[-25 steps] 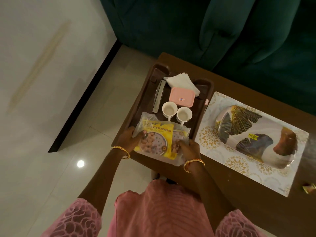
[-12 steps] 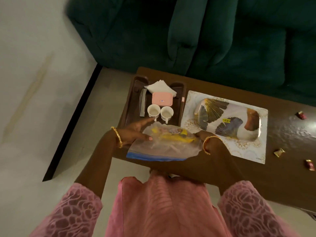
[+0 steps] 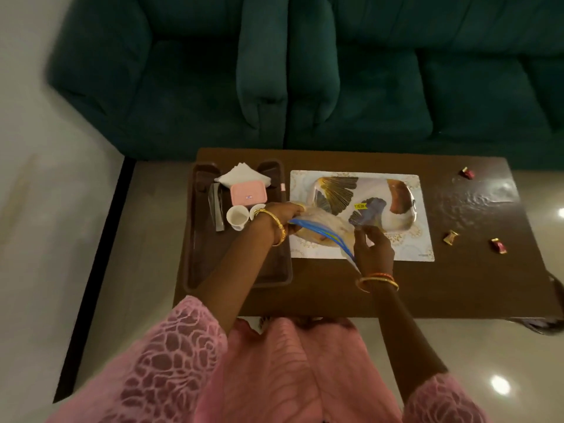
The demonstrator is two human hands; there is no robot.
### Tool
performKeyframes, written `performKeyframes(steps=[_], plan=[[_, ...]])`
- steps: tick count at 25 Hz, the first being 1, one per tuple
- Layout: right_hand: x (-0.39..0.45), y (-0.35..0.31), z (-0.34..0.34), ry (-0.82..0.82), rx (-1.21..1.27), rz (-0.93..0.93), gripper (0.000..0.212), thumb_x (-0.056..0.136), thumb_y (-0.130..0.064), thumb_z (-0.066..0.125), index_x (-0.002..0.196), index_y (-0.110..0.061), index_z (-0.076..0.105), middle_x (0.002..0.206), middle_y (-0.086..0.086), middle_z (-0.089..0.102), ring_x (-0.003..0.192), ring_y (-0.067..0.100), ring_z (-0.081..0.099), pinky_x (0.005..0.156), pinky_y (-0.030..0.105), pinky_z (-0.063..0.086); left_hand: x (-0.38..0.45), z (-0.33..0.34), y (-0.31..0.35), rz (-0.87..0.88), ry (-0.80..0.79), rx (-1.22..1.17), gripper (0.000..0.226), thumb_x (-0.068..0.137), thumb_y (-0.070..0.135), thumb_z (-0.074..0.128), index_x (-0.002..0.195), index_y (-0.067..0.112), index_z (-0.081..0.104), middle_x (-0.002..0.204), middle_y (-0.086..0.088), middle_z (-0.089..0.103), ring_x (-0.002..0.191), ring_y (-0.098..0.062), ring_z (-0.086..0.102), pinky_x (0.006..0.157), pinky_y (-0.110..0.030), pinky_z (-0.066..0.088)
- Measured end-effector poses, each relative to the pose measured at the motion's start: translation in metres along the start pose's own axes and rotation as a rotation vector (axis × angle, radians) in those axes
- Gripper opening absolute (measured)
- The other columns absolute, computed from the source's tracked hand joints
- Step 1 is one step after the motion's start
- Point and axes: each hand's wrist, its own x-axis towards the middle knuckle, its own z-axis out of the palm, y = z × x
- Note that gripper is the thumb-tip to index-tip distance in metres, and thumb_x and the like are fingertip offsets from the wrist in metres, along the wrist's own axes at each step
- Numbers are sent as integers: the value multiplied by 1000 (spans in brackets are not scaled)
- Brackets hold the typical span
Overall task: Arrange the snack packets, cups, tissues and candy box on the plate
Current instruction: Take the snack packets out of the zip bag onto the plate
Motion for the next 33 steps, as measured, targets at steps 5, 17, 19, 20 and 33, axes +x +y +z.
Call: performKeyframes(steps=[5,17,19,20,33], plan=[[-16,-18,-51,-329,-51,-451,33,81,-22,70,112,-13,63,111,2,64,99,12,60,82,24,49,5,33,17,-103,-17,32,25,96,0,40,72,1,47,70,-13,52,39,-16,61,33,-19,48],[107,4,-100,-532,-96,-253,23,69,-8,79,91,-3,73,91,15,73,83,24,65,87,45,54,1,124,-9,141,135,-335,21,95,37,47,85,19,52,91,-13,63,73,-23,64,66,-30,54],[109,8,-97,-567,-20,-176,15,65,-9,82,76,-14,74,78,7,71,78,24,65,85,46,55,-2,138,-30,145,123,-245,34,88,51,50,97,18,57,98,-11,61,79,-24,63,71,-34,54],[110,11,-96,-579,17,-129,18,63,-10,83,69,-22,71,73,2,69,76,24,64,82,44,56,-3,148,-42,132,107,-187,44,85,53,54,106,15,59,100,-11,61,82,-24,64,71,-34,55],[106,37,-113,-764,305,120,25,78,6,67,102,8,62,79,8,64,68,14,62,55,17,56,10,188,-77,117,289,-172,5,90,6,54,89,3,58,79,-11,61,64,-20,60,60,-32,53]])
